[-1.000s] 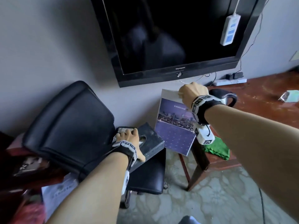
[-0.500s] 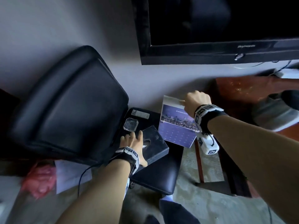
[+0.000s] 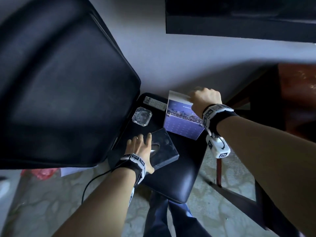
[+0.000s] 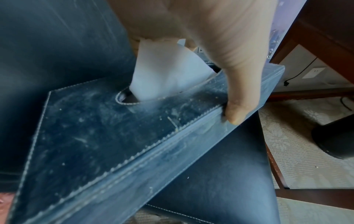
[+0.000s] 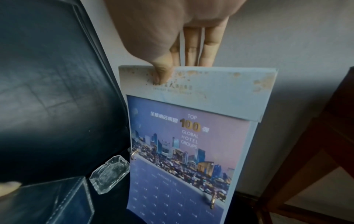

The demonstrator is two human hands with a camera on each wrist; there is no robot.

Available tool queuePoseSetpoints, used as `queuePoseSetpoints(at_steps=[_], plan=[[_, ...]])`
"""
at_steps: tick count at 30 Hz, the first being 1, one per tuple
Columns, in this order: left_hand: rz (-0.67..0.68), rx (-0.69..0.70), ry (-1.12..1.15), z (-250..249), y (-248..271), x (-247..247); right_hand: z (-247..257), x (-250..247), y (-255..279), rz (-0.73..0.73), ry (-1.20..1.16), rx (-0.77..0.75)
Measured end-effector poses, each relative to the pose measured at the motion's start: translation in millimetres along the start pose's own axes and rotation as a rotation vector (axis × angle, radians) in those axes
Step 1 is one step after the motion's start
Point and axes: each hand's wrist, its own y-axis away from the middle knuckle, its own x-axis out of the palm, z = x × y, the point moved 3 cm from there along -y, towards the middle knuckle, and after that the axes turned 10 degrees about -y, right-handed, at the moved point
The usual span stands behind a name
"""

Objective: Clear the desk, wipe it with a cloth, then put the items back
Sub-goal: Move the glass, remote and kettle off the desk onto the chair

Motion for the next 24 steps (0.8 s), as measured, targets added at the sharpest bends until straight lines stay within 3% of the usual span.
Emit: queuePoseSetpoints(at_steps=[8, 19, 24], plan=[[0.033, 0.009, 0.015, 9, -16, 19, 10, 17, -25, -0.031, -0.014, -0.019], [0.051, -0.05, 0.086, 16, -7, 35, 20, 38, -8, -0.049, -0.067, -0.022], [0.063, -0.076, 0.105, 23, 4, 46, 32, 35, 4, -0.178, -0.004, -0.071]])
